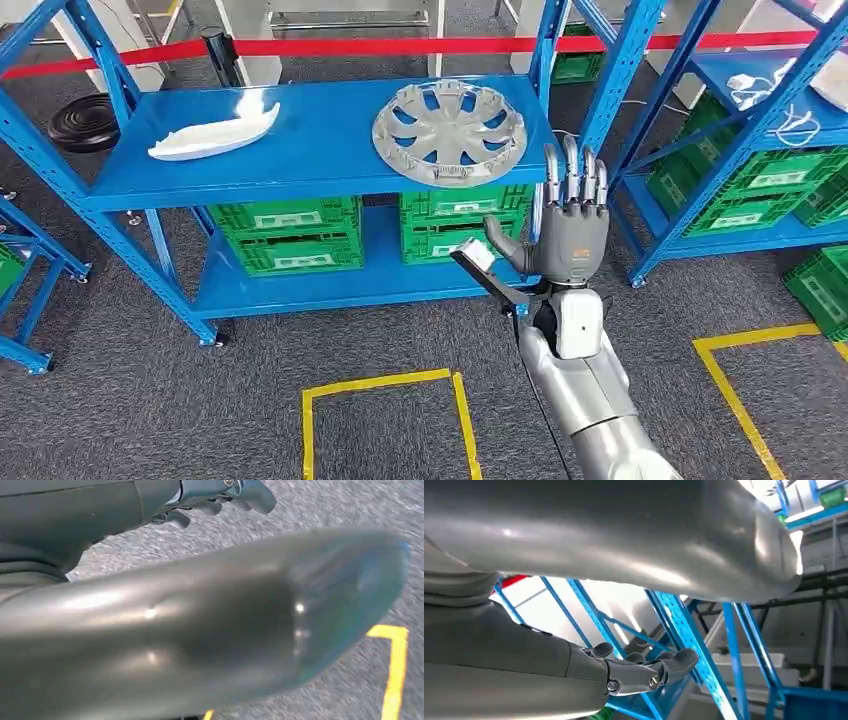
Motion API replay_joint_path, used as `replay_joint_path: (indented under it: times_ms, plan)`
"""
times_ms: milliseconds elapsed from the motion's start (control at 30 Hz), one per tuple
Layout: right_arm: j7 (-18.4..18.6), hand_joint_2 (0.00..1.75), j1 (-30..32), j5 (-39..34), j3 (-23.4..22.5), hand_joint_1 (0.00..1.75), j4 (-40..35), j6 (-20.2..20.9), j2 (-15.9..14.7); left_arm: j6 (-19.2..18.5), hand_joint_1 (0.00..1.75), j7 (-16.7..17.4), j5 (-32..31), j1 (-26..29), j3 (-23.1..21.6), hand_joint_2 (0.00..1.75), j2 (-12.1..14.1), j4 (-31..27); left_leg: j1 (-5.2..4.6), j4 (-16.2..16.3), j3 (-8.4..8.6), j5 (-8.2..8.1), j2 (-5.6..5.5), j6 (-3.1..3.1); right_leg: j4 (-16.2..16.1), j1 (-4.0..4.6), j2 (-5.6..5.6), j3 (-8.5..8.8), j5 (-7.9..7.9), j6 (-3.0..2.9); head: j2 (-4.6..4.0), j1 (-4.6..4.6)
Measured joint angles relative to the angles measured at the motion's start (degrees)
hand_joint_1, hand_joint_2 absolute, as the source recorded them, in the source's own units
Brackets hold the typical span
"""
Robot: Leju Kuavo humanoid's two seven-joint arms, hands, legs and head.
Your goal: Take the parts from the cabinet and place them on the table.
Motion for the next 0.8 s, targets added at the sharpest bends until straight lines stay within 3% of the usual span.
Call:
replay_joint_path:
  times_ms: [33, 67, 100, 167, 233, 333, 367, 400, 433, 500, 533, 567, 600, 700, 733, 767, 800]
  plan:
    - [-0.02, 0.0, 0.26, -0.2, -0.27, 0.0, -0.05, -0.02, -0.2, -0.07, 0.0, -0.22, 0.0, 0.0, 0.0, 0.0, 0.0, 0.0, 0.0, 0.02, 0.26, -0.25, -0.06, 0.0, 2.38, -0.01, 0.0, -1.91, 0.1, 0.0, 0.0, 0.0]
    - [0.0, 0.0, 0.47, -0.4, -0.7, 0.0, -0.18, -0.15, -0.41, -0.07, 0.0, -0.33, 0.02, 0.0, 0.0, 0.0, -0.02, 0.0, 0.0, 0.02, 0.75, -0.61, -0.15, -0.05, 1.47, -0.01, -0.01, -2.4, 2.09, -0.1, 0.0, 0.0]
    - [0.0, 0.0, 0.46, -0.62, -1.1, 0.0, -0.29, -0.31, -0.55, -0.07, 0.0, -0.35, 0.02, -0.03, 0.0, 0.0, -0.02, 0.0, 0.0, 0.02, 1.34, -1.0, -0.21, -0.14, -2.2, -0.01, -0.01, -1.31, 5.14, -0.27, 0.0, 0.04]
    - [0.0, 0.0, 0.46, -0.79, -1.71, 0.0, -0.83, -0.85, -0.83, -0.07, 0.0, -0.16, 0.02, -0.24, 0.0, 0.0, -0.11, 0.0, -0.01, 0.02, 2.59, -1.89, -0.23, -0.41, -12.97, 0.1, -0.1, 3.03, 11.46, -0.84, 0.0, 0.07]
    - [-0.02, 0.0, 0.49, -0.81, -2.23, 0.0, -1.05, -0.85, -0.92, -0.07, 0.0, 0.33, 0.02, -0.56, 0.0, 0.0, -0.15, 0.02, -0.3, 0.15, 2.64, -2.72, -0.27, -1.17, -15.98, 0.73, -0.2, 4.69, 10.41, -1.43, 0.0, 0.13]
    - [0.13, 0.0, 1.4, -0.88, -3.15, 0.0, -2.43, -0.72, -1.23, -0.04, 0.0, 1.57, 0.02, -0.59, 0.0, 0.0, -0.28, 0.07, -0.16, -0.79, 3.2, -2.98, -0.17, -2.06, -15.87, 0.92, -0.01, 4.72, 9.89, -2.37, 0.0, 0.11]
    - [0.13, 0.0, 1.6, -0.9, -3.5, 0.0, -2.98, -0.72, -1.36, -0.07, 0.0, 1.64, 0.0, -0.61, 0.0, 0.0, -0.26, 0.02, -0.25, -0.64, 3.35, -3.3, -0.12, -2.49, -16.45, 0.19, 0.05, 5.38, 10.03, -2.73, 0.0, 0.13]
    - [0.13, 0.0, 1.68, -0.97, -3.83, 0.0, -3.45, -0.77, -1.42, -0.07, 0.0, 1.68, 0.0, -0.61, 0.0, 0.0, -0.26, 0.04, -0.19, 1.01, 3.14, -3.71, -0.06, -2.76, -16.67, 0.13, 0.07, 5.91, 9.76, -3.12, 0.0, 0.0]
    - [0.13, 0.0, 1.71, -1.01, -3.96, 0.0, -3.74, -0.77, -1.42, -0.07, 0.0, 1.73, 0.0, -0.65, 0.0, 0.0, -0.26, 0.04, -0.15, 4.39, 1.39, -5.22, -0.06, -2.98, -16.67, 0.09, 0.0, 6.29, 9.46, -3.52, 0.0, -0.13]
    - [0.04, 0.0, 2.1, -1.03, -4.05, 0.0, -3.85, -0.72, -1.42, -0.07, 0.0, 1.81, 0.0, -0.61, 0.0, 0.0, -0.26, 0.04, 0.01, 14.22, -4.32, -9.32, -0.05, -3.4, -16.67, 0.09, -0.04, 7.13, 8.57, -3.72, 0.0, -0.11]
    - [0.09, 0.0, 2.43, -1.05, -4.18, 0.0, -3.85, -0.7, -1.42, -0.07, 0.0, 1.92, 0.0, -0.5, 0.0, 0.0, -0.28, 0.09, 0.01, 18.1, -6.99, -9.97, -0.05, -3.52, -16.67, 0.09, -0.04, 7.64, 8.09, -3.7, 0.0, -0.11]
    - [0.11, 0.0, 2.76, -1.07, -4.24, 0.0, -4.0, -0.63, -1.42, -0.07, 0.0, 2.05, 0.0, -0.42, 0.0, 0.0, -0.28, 0.09, 0.04, 19.06, -8.46, -8.88, -0.05, -3.58, -16.67, 0.07, -0.01, 8.24, 7.63, -3.66, 0.0, -0.13]
    - [0.13, 0.0, 3.06, -1.12, -4.29, 0.0, -4.41, -0.61, -1.42, -0.07, 0.0, 2.07, -0.02, -0.4, 0.0, 0.0, -0.28, 0.09, 0.09, 17.21, -8.39, -6.38, -0.05, -3.55, -16.67, 0.02, 0.05, 8.97, 7.09, -3.56, 0.0, -0.11]
    - [0.06, 0.0, 3.16, -1.1, -4.35, 0.0, -4.99, -0.26, -1.42, -0.07, 0.0, 2.12, -0.04, -0.46, 0.0, 0.0, -0.26, 0.09, 0.1, 4.22, -4.33, 3.45, 0.02, -3.28, -16.67, -0.2, 0.09, 11.49, 5.23, -2.83, 0.0, -0.13]
    - [-0.02, 0.0, 3.08, -1.05, -4.46, 0.0, -5.05, 0.13, -1.42, -0.07, 0.0, 2.12, -0.04, -0.45, 0.0, 0.0, -0.31, 0.11, -0.26, 2.58, -3.59, 3.1, -0.04, -3.13, -16.55, 0.19, 0.15, 11.5, 4.53, -2.27, 0.0, -0.15]
    - [-0.09, 0.0, 3.17, -1.03, -4.57, 0.0, -5.29, 0.57, -1.42, -0.07, 0.0, 2.1, -0.04, -0.6, -0.02, 0.0, -0.37, 0.11, -0.14, 1.1, -2.5, 1.93, -0.02, -2.26, -16.46, 0.21, 0.28, 11.48, 4.21, -1.88, 0.0, -0.35]
    - [-0.22, 0.0, 3.15, -1.01, -4.64, 0.0, -5.44, 0.81, -1.42, -0.31, 0.0, 1.99, -0.04, -0.65, -0.02, 0.0, -0.39, 0.09, -0.26, 1.12, -2.67, 1.83, -0.04, -1.93, -16.97, 0.28, 0.22, 11.61, 4.22, -1.62, 0.0, 0.11]
